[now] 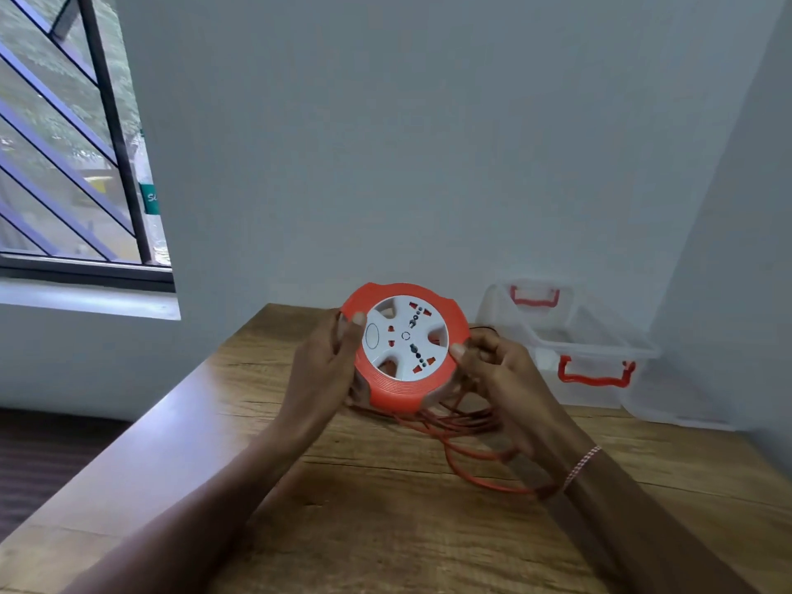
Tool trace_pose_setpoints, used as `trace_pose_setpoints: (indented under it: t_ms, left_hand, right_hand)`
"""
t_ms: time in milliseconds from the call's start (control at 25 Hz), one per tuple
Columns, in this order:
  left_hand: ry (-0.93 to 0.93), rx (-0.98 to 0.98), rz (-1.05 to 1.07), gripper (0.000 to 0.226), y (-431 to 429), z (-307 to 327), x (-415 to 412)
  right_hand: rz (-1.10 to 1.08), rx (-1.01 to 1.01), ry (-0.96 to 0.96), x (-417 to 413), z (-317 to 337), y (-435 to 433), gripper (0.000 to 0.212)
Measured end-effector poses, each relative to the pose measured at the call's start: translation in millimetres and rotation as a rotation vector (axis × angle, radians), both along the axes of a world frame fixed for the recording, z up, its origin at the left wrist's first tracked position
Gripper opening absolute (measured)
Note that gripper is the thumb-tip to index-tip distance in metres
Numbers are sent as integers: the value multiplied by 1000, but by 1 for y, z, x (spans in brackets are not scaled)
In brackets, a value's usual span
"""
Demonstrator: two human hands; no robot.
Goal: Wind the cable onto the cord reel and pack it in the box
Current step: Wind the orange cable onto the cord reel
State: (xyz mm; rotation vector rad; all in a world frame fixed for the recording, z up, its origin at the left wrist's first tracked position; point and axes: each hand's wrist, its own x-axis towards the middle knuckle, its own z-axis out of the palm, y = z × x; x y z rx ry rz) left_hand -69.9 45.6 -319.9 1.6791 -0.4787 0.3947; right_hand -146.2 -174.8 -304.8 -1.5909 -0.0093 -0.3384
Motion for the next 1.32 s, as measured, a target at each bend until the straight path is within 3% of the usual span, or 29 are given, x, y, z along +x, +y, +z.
trace_pose_setpoints:
  t_ms: [80,240,320,440,680,800,880,920,960,1160,1320]
  left_hand:
    - [-3,2,-6,40,-2,-2,3]
    - [-49,13,4,45,-1,1,5]
    - [-94,26,0,46,-1,2,5]
    - [-142,51,4,42,1,3,4]
    - [-88,31,19,47,-1,6,3]
    - [-70,24,24,48,-7,7,0]
    - [-72,34,32,51,-10,8,-1]
    - [-72,37,31,50,-11,9,-2]
    - [-66,34,24,49,-11,9,-1]
    - [-67,42,-9,40,-5,16,5]
    - [-79,95,-22,40,-5,16,4]
  right_hand:
    - [-72,-172,-11,-4,6,4,34]
    - [-476,-1091,-465,-13,29,7,49]
    - [-442,-1386,-572,-15,40,21,53]
    - [-432,-1678,-530,-11,39,41,60]
    - [-502,-1526,-460,1,41,50,67]
    - [-526,-1170,-234,8,36,57,76]
    - [-477,-783,-85,14,35,61,62]
    - [-440,-655,-34,14,36,60,55]
    - [-431,-652,-39,12,37,57,51]
    - [-417,-1478,-528,-3,35,21,55]
    - [-391,-1725,-572,-4,32,26,62]
